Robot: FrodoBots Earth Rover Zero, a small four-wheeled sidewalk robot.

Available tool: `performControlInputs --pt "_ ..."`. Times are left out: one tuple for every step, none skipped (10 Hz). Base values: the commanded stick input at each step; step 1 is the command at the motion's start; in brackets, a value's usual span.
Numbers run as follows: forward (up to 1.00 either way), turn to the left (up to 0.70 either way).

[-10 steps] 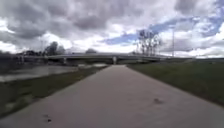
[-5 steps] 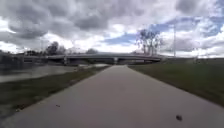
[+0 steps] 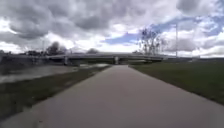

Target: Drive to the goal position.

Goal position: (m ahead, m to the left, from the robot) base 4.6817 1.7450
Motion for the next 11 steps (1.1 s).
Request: performControlInputs --pt "1.0 0.0" --pt "1.0 0.0" --pt "1.0 0.0" --pt "1.0 0.0" --pt "1.0 0.0" --pt "1.0 0.0" --pt "1.0 0.0" --pt "1.0 0.0" --pt "1.0 0.0" --pt "1.0 0.0" --pt "1.0 0.0"
